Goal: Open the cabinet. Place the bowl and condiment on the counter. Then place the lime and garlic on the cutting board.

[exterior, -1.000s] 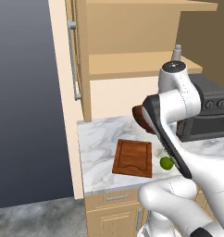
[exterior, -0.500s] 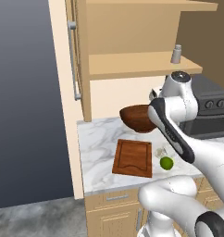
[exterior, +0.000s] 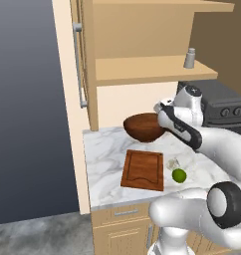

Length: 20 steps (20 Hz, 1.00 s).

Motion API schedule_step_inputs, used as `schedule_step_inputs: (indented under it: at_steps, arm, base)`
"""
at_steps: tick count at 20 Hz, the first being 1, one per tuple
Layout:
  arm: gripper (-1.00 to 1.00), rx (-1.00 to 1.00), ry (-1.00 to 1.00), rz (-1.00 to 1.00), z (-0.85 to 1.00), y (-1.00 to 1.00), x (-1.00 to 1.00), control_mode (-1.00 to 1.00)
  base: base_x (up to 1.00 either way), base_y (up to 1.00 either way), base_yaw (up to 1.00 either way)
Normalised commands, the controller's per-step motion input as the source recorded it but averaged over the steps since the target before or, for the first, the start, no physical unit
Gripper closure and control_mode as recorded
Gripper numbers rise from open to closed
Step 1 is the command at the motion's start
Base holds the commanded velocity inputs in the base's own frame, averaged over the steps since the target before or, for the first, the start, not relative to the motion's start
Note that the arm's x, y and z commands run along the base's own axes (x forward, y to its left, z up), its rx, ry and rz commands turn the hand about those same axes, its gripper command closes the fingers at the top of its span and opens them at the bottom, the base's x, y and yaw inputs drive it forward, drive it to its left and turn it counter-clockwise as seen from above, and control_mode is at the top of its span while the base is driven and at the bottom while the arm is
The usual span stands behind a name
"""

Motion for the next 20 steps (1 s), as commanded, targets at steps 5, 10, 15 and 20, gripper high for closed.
schedule_step_inputs:
  at_steps: [5, 10, 15, 20]
  arm:
    - [1.0, 0.0, 0.0, 0.14, -0.55, 0.0, 0.8, -1.0]
    - [1.0, 0.0, 0.0, 0.1, -0.5, 0.0, 0.81, -1.0]
    - [1.0, 0.0, 0.0, 0.1, -0.44, 0.0, 0.69, -1.0]
    - [1.0, 0.0, 0.0, 0.08, -0.31, 0.0, 0.42, -1.0]
  base:
    - [0.0, 0.0, 0.0]
    - [0.0, 0.0, 0.0]
    - [0.0, 0.0, 0.0]
    - [0.0, 0.0, 0.0]
